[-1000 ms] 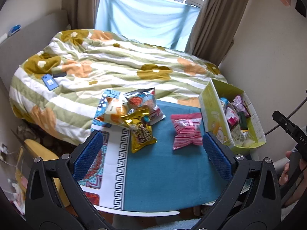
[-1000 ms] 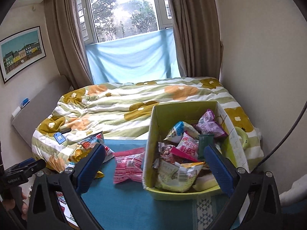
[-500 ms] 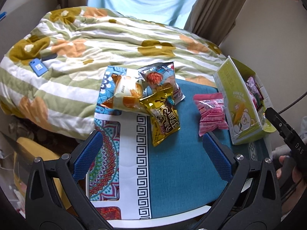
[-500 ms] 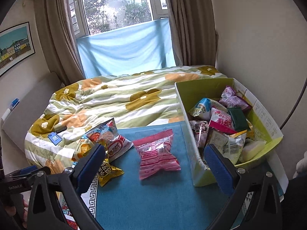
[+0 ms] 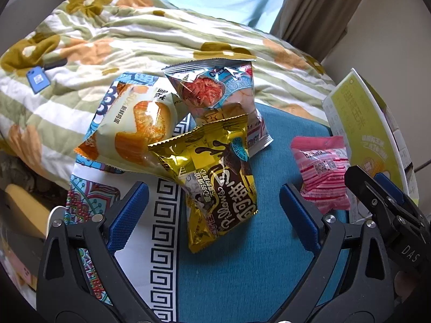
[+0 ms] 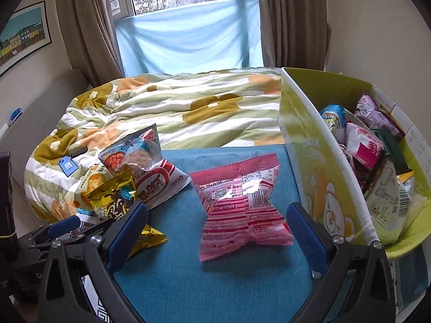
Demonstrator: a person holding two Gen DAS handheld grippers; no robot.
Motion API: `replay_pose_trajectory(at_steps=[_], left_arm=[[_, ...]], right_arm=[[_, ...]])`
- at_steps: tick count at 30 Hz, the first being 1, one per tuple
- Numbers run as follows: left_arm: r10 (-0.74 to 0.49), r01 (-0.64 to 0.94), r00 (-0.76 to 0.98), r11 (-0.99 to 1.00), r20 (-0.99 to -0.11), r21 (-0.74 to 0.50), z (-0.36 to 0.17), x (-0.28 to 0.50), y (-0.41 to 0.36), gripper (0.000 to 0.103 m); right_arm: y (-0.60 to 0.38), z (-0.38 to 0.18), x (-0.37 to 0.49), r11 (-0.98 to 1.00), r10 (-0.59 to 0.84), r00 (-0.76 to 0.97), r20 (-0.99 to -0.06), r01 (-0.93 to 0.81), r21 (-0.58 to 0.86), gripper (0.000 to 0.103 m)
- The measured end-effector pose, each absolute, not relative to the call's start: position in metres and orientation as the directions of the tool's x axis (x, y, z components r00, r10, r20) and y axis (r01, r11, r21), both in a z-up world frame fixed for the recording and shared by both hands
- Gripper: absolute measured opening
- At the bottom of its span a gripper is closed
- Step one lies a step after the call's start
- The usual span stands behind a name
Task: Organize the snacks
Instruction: 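Grasp the gold chocolate bag with the left tool while the right tool grasps the pink striped bag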
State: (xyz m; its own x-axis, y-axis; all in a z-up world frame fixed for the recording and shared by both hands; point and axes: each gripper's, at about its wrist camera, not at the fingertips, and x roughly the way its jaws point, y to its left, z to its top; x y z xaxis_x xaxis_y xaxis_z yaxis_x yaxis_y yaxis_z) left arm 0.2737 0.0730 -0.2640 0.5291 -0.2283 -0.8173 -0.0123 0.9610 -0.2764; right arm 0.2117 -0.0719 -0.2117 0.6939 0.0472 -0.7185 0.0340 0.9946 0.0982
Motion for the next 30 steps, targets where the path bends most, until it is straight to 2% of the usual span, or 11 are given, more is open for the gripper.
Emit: replay_pose_trajectory(at_steps=[18, 19, 22, 30], left_arm=[[-0.157, -0.084, 0.482, 0.971, -0.862, -0.224, -0.300, 0.293, 0.070, 0.093], [-0.164, -0.080, 0.476, 0.970, -0.864, -0.229, -0.302, 0.293, 0.069, 0.089], [-0.183, -0.056, 0.458, 0.971, -0.870, -0.234, -0.305, 0.292, 0.065, 0.060], [-0.190, -0.011, 0.456, 0.976, -0.869, -0.219, -0.303, 0.283, 0.063, 0.058]], right_arm=[[-0.084, -0.254, 0.260, 0.994, 0.100, 0.603, -0.792, -0.019, 0.110, 0.102], [-0.084, -0.255, 0.261, 0.994, 0.099, 0.602, -0.792, -0.020, 0.109, 0.101], [-0.083, -0.259, 0.263, 0.995, 0.091, 0.595, -0.798, -0.021, 0.097, 0.101], [-0.085, -0.266, 0.265, 0.997, 0.070, 0.588, -0.806, -0.006, 0.081, 0.097]])
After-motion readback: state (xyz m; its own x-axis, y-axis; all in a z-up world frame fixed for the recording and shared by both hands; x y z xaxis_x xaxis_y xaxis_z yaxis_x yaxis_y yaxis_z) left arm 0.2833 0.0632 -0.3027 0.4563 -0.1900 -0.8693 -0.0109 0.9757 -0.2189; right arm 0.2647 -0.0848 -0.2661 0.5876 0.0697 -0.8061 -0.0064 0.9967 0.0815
